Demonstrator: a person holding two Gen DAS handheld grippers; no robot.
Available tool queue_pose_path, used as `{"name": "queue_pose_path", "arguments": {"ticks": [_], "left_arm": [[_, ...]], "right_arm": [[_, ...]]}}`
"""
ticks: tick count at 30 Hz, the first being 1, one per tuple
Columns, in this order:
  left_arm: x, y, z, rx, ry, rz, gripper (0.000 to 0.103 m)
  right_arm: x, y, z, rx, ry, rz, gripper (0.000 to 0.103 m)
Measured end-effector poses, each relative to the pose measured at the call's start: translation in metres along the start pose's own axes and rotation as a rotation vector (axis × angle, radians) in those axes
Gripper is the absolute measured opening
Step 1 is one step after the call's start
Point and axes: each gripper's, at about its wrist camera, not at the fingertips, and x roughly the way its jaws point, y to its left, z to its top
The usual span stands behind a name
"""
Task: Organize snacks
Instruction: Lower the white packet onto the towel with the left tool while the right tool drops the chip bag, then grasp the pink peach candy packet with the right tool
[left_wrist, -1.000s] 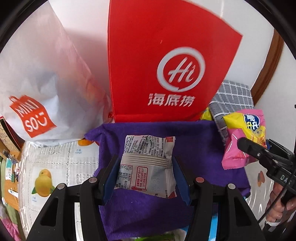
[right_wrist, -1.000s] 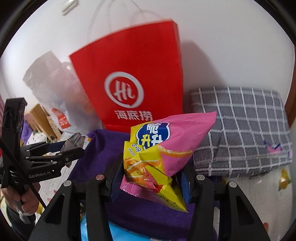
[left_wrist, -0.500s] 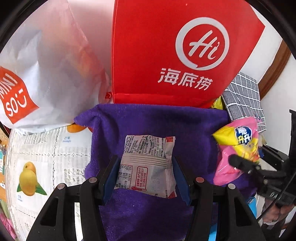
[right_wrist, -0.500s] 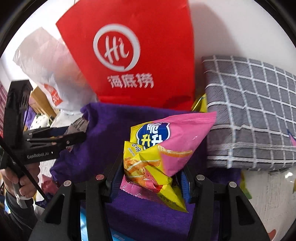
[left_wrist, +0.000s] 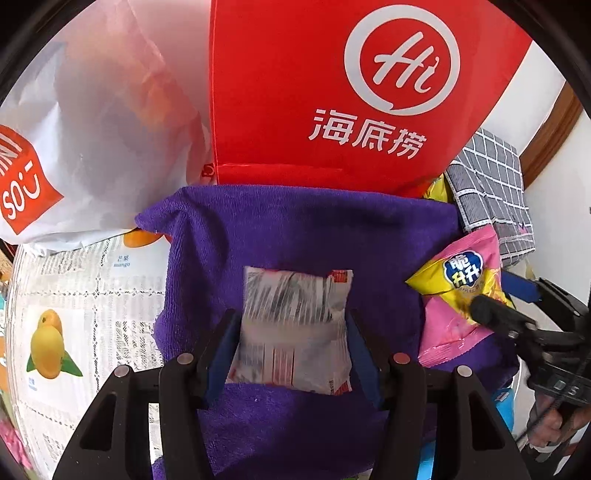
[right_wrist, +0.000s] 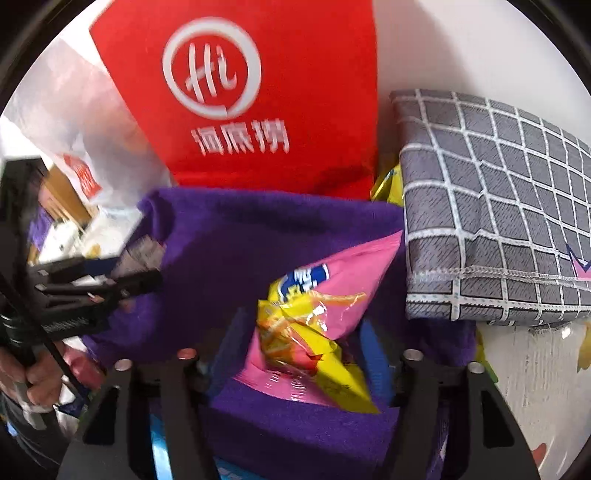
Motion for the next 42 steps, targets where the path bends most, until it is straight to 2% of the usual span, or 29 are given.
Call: {"name": "queue_pose_path", "arguments": {"ticks": [3, 7, 12, 20, 27, 31, 32, 34, 36, 39, 41, 42], "left_arm": [[-0.001, 0.001, 0.001, -0.007, 0.005, -0.026, 0.061], [-0.008, -0.001, 0.003, -0.008, -0.014, -0.039, 0.080], [-0.026, -0.006, 0.003, -0.013, -0.050, -0.029, 0.082], [-0.064, -0.012, 0.002, 0.015, -0.109, -0.047, 0.082], [-0.113, -0.012, -0.014, 0.033, -0.181, -0.077, 0.082], [-0.126, -0.009, -0.034, 0.025, -0.160, -0.105, 0.082], [-0.129, -0.007, -0.041, 0.020, -0.158, -0.100, 0.082], [-0.135, 0.000, -0.054, 0.012, -0.157, -0.101, 0.081], [-0.141, 0.009, -0.069, -0.009, -0.160, -0.109, 0.080], [-0.148, 0.022, -0.091, -0.029, -0.159, -0.110, 0.080], [-0.150, 0.027, -0.104, -0.027, -0.166, -0.100, 0.080], [-0.151, 0.029, -0.111, -0.025, -0.167, -0.087, 0.080]], "right_arm": [[-0.017, 0.004, 0.002, -0.017, -0.057, -0.009, 0.075], [-0.044, 0.008, 0.003, -0.008, -0.153, -0.018, 0.079], [-0.068, 0.010, 0.001, 0.020, -0.229, -0.005, 0.079], [-0.094, 0.037, -0.015, -0.015, -0.271, -0.041, 0.079], [-0.117, 0.069, -0.052, -0.081, -0.263, -0.085, 0.079], [-0.128, 0.079, -0.079, -0.085, -0.234, -0.069, 0.078], [-0.129, 0.081, -0.086, -0.079, -0.224, -0.055, 0.076], [-0.128, 0.083, -0.103, -0.064, -0.200, -0.024, 0.062], [-0.122, 0.086, -0.121, -0.052, -0.164, -0.013, 0.057], [-0.110, 0.088, -0.152, -0.041, -0.106, -0.004, 0.057], [-0.101, 0.088, -0.171, -0.027, -0.076, -0.001, 0.062], [-0.096, 0.088, -0.178, -0.018, -0.061, -0.001, 0.068]]}}
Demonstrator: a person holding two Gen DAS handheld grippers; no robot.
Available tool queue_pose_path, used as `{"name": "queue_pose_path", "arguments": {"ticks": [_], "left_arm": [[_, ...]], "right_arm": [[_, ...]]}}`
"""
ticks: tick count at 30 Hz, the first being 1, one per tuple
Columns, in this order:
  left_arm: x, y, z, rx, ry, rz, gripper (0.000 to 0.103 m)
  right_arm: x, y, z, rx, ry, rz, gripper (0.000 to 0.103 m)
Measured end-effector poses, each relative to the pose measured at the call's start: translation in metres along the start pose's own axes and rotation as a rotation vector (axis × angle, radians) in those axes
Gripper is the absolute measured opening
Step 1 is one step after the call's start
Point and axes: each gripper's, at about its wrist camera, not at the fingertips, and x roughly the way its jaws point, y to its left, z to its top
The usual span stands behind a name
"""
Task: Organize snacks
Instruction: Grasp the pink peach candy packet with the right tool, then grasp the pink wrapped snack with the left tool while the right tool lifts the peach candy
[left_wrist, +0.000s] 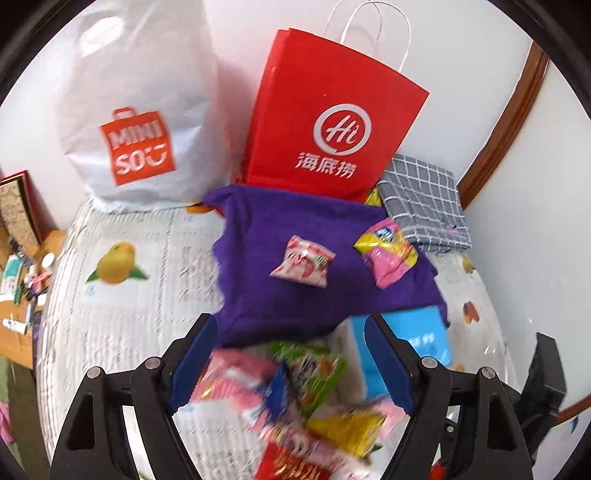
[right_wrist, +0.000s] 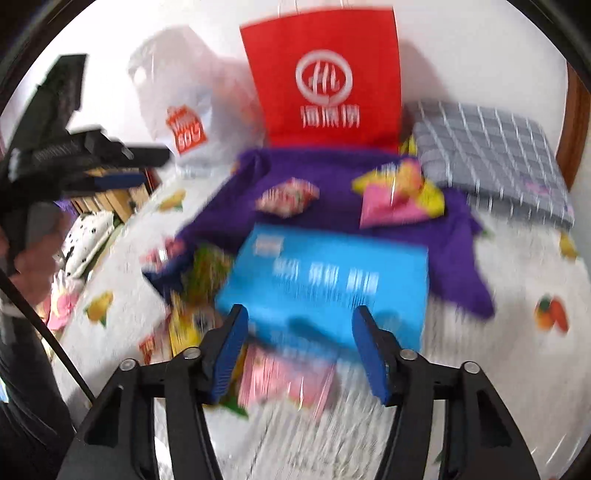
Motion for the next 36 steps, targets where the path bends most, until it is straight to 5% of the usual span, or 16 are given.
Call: {"name": "queue_pose_path", "arguments": {"ticks": [9, 15, 17, 19, 25, 36], "left_arm": [[-0.008, 0.025, -0.048, -0.002, 0.036, 0.029, 0.080], [-0.014, 0.042, -0.068, -0.014, 0.041, 0.046, 0.080], [-0.012, 0.043, -0.072, -0.015, 0.048, 0.048, 0.080], [-0.009, 0.041, -0.076, -0.007, 0.055, 0.054, 0.080], [0.004, 0.030, -0.085, 0.023, 0.071, 0.065, 0.080], [0.021, 0.022, -0.076, 0.023, 0.020, 0.072, 0.080]], "right_arm": [[0.036, -0.002, -0.033, 0.106, 0.082, 0.038, 0.076], [0.043, 0.019, -0.040, 0.039, 0.044, -0.036, 0.089], [0.046, 0.023, -0.040, 0.013, 0.038, -0.077, 0.087], [0.046, 0.026, -0.042, -0.016, 0.026, -0.138, 0.072], [0.038, 0.015, -0.048, -0.055, 0.003, -0.137, 0.055], [0.011, -0.044, -0.067, 0.052, -0.037, -0.194, 0.055]]}}
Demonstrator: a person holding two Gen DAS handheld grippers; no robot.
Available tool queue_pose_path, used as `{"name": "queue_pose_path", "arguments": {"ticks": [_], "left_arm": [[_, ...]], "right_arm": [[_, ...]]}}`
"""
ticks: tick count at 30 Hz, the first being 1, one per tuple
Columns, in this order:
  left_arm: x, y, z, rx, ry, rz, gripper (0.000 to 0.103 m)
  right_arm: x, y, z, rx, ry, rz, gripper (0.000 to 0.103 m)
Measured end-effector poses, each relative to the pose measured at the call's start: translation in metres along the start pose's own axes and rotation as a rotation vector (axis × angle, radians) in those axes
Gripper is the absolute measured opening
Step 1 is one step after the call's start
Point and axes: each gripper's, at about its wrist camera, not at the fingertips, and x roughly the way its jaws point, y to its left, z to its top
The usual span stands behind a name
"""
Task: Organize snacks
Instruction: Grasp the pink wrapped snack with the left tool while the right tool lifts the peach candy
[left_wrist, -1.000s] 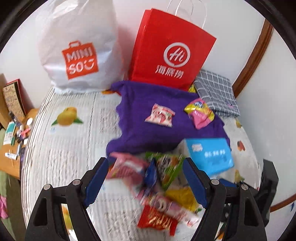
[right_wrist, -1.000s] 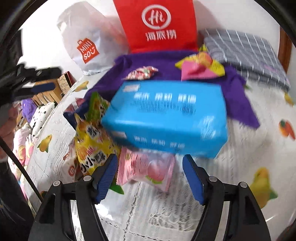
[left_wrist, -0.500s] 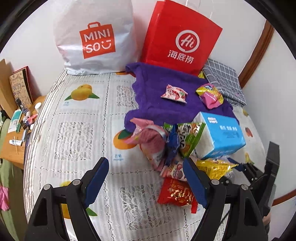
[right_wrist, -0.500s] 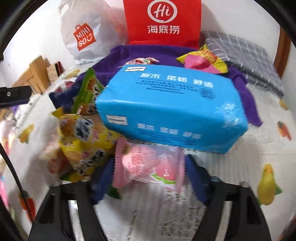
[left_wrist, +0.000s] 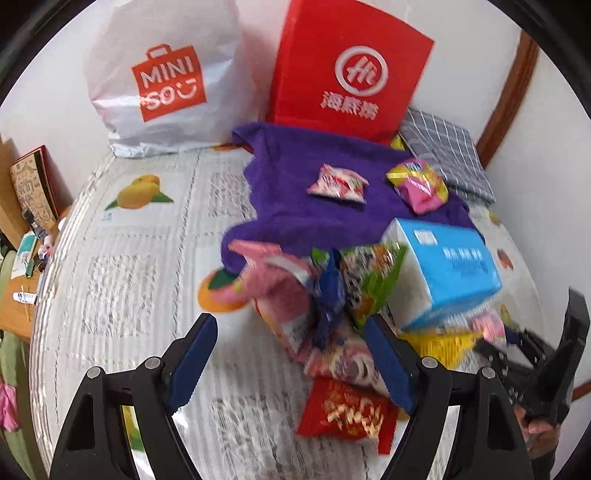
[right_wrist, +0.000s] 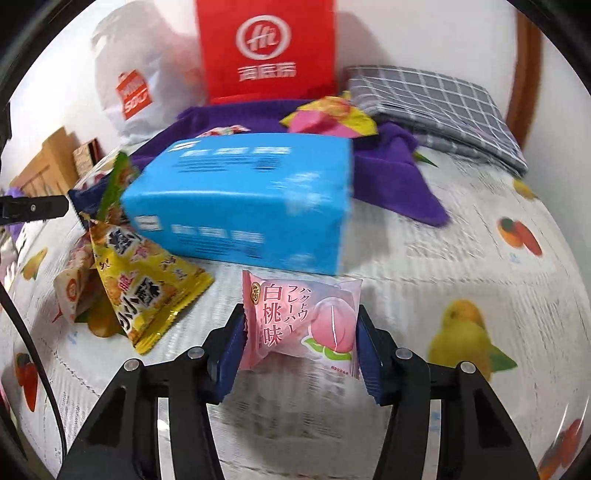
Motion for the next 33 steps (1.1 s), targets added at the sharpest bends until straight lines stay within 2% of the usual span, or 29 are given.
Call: {"name": "queue_pose_path", "arguments": {"ticks": [3, 8, 15, 17, 21, 22, 23, 28, 33], "left_arm": [[-0.001, 0.009, 0.011, -0.053, -0.019, -0.031, 0.080], [0.000, 0.020, 0.030, -0.107, -0.056, -0.012, 0.080], [0.034, 0.022, 0.035, -0.102, 0.004, 0.004, 0.075], [0.044, 0.021, 0.032, -0.104, 0.034, -0.013, 0.066], [0.059, 0.014, 0.023, -0.084, 0.077, -0.031, 0.064], [0.060, 0.011, 0.021, -0.071, 0.082, -0.030, 0.061], [0.060, 0.008, 0.018, -0.054, 0.086, -0.031, 0.054], [0.048, 0.002, 0.015, -0.022, 0.053, -0.005, 0.049], [0.027, 0.008, 0.012, -0.048, 0.028, 0.004, 0.049]], "right_arm": [[0.001, -0.001, 0.001, 0.003, 0.000, 0.004, 0.055], [0.004, 0.003, 0.002, -0.014, 0.005, -0.005, 0.058], [0.005, 0.006, 0.001, -0.034, 0.010, -0.007, 0.063], [0.005, 0.005, 0.001, -0.031, 0.010, 0.005, 0.065], [0.006, 0.006, 0.001, -0.040, 0.014, 0.010, 0.068], [0.006, 0.007, 0.002, -0.045, 0.015, 0.006, 0.069], [0.006, 0.007, 0.002, -0.045, 0.015, 0.006, 0.069], [0.006, 0.006, 0.001, -0.043, 0.014, 0.010, 0.069], [0.006, 0.005, 0.002, -0.040, 0.012, 0.008, 0.067]]}}
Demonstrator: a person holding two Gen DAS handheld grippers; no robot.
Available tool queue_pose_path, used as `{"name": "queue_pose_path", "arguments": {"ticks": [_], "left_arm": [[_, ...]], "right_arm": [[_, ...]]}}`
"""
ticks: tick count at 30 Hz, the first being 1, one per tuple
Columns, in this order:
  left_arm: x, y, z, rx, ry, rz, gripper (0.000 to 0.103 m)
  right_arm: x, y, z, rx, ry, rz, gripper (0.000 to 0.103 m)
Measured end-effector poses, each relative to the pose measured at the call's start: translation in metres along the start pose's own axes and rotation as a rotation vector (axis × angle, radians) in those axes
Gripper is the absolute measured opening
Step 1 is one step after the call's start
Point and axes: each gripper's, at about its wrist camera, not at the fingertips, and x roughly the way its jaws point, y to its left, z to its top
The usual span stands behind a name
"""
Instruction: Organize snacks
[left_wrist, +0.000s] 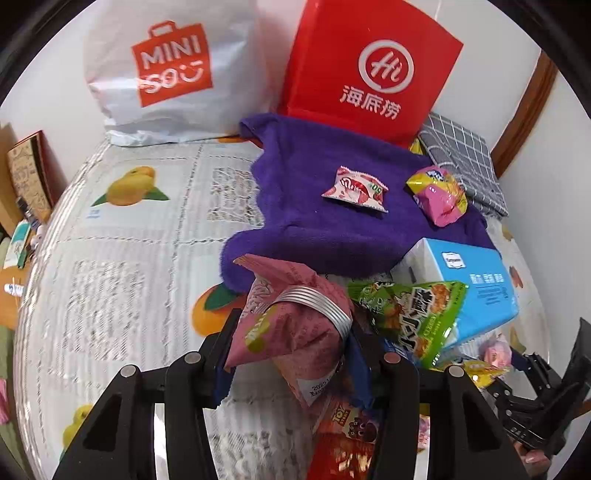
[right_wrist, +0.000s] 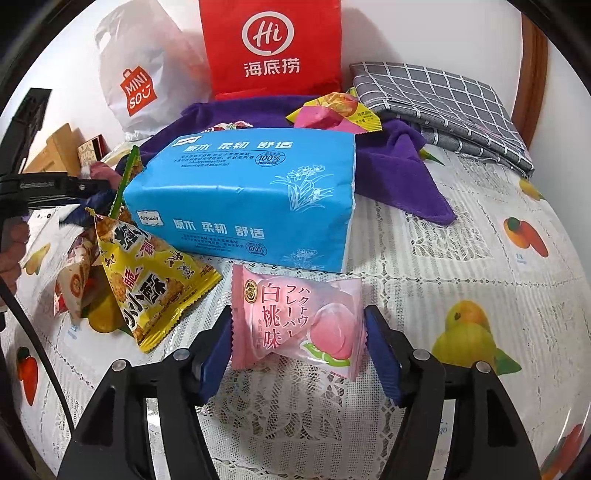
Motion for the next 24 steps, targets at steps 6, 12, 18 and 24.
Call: {"name": "queue_pose_path", "arguments": {"ticks": [6, 12, 18, 24], "left_arm": [[-0.031, 0.009, -0.008, -0.025, -0.041, 0.014, 0.049], [-0.057, 0.009, -0.017, -0.023, -0.068, 0.013, 0.049], [-0.074, -0.005, -0.026, 0.005, -0.084, -0.019, 0.049], [-0.088, -0.030, -0.035, 0.051, -0.098, -0.062, 0.049]], "right_arm": [[-0.001, -0.001, -0.001, 0.013, -0.008, -0.018, 0.059], [-0.005, -0.002, -0.004, 0.043, -0.012, -0.030, 0.056], [-0.020, 0.003, -0.014, 0.076, -0.016, 0.039, 0.055], [-0.048, 0.009, -0.012, 0.082, -0.062, 0.051, 0.055]]}}
